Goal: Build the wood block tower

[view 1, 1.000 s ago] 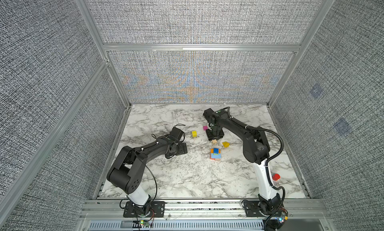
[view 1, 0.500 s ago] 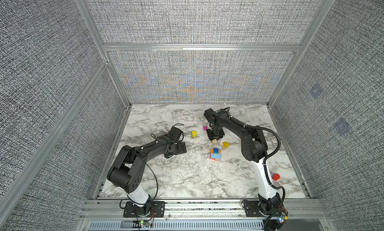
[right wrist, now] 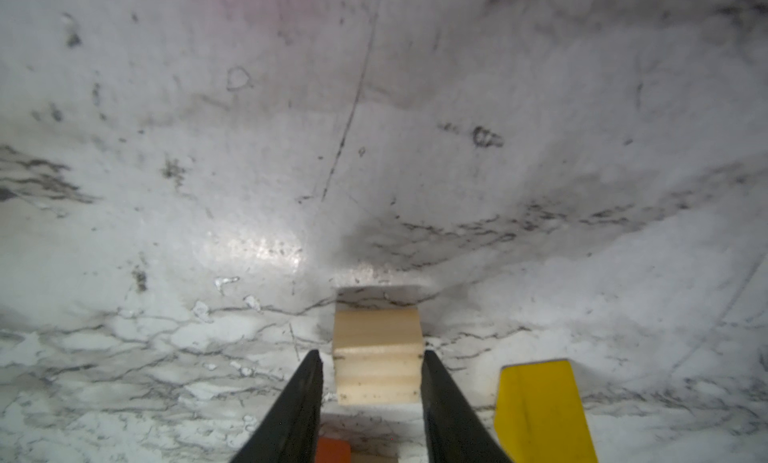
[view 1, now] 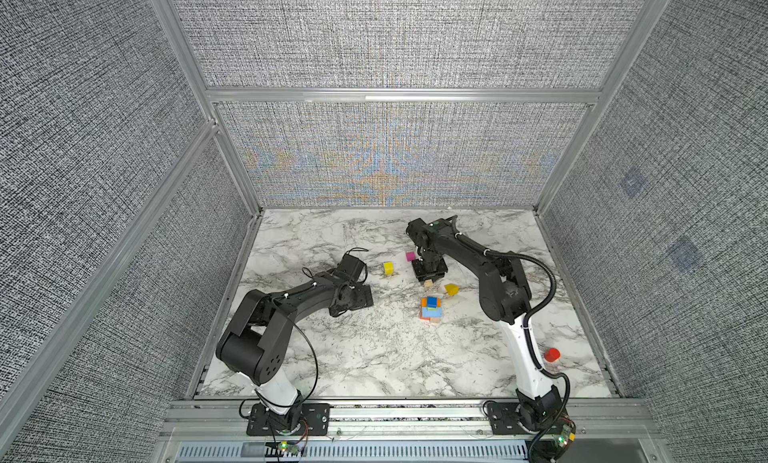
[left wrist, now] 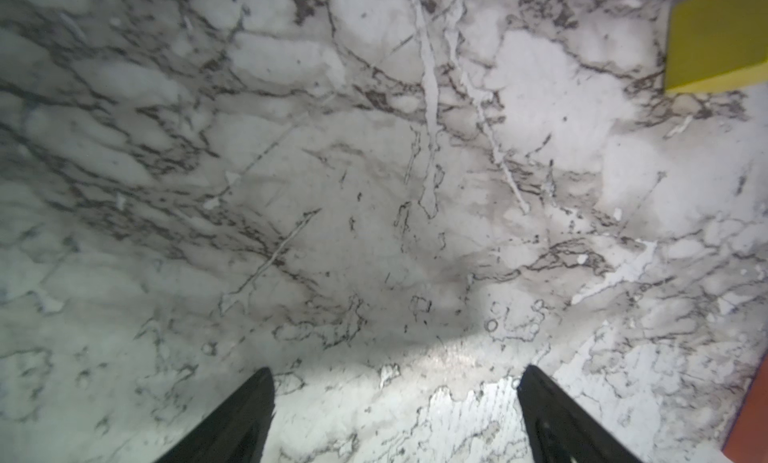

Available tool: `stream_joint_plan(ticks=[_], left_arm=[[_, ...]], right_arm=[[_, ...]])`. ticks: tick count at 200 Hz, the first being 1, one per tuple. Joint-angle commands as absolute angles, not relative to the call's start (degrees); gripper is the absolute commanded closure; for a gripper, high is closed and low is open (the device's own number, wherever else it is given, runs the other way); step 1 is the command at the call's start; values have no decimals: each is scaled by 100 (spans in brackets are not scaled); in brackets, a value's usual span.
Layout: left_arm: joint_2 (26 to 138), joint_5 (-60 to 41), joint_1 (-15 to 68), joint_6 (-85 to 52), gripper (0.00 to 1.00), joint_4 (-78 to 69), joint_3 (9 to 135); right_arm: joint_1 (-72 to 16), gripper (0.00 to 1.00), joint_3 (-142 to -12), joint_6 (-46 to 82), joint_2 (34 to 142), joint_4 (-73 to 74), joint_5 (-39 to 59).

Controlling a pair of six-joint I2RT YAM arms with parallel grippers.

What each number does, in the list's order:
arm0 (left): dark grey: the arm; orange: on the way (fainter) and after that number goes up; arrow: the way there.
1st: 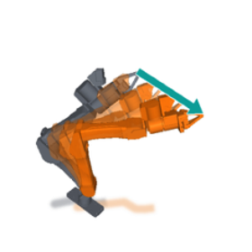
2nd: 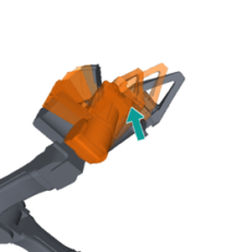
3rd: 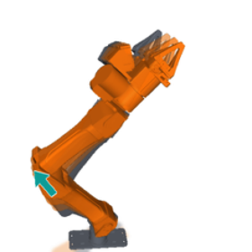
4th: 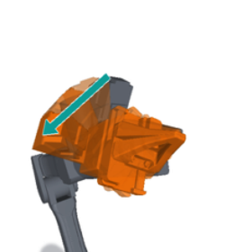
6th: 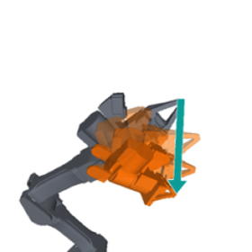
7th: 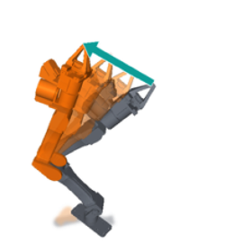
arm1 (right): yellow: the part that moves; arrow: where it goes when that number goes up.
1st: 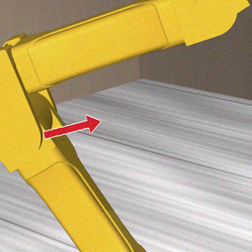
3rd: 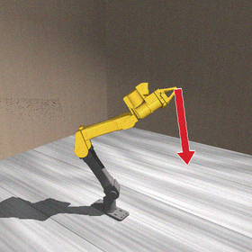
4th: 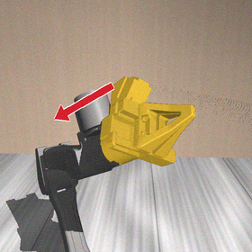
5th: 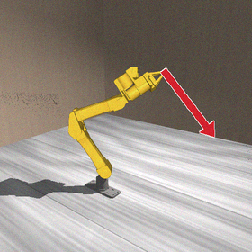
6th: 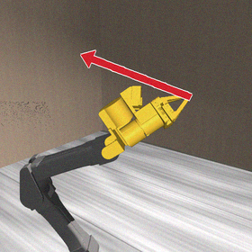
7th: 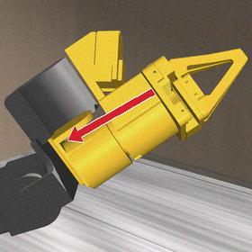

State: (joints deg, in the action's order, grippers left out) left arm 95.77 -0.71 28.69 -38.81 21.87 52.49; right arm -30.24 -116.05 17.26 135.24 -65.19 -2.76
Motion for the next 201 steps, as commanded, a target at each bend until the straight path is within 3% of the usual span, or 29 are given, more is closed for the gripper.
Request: stream_joint_plan(ticks=[1,31,167,201], left_arm=[[9615,-167,2840,-3819,7,2153,5232],[9624,-173,2830,-3823,7,2144,5242],[9581,-210,2829,-3819,7,2136,5204],[9522,-200,2818,-3814,7,2145,5186]], right_arm=[[-3016,61,-11656,1707,13539,-6652,-375],[-3019,66,-11665,1696,13535,-6675,-430],[-3016,64,-11733,1723,13599,-6723,-442],[-3024,71,-11751,1736,13528,-6767,-457]])
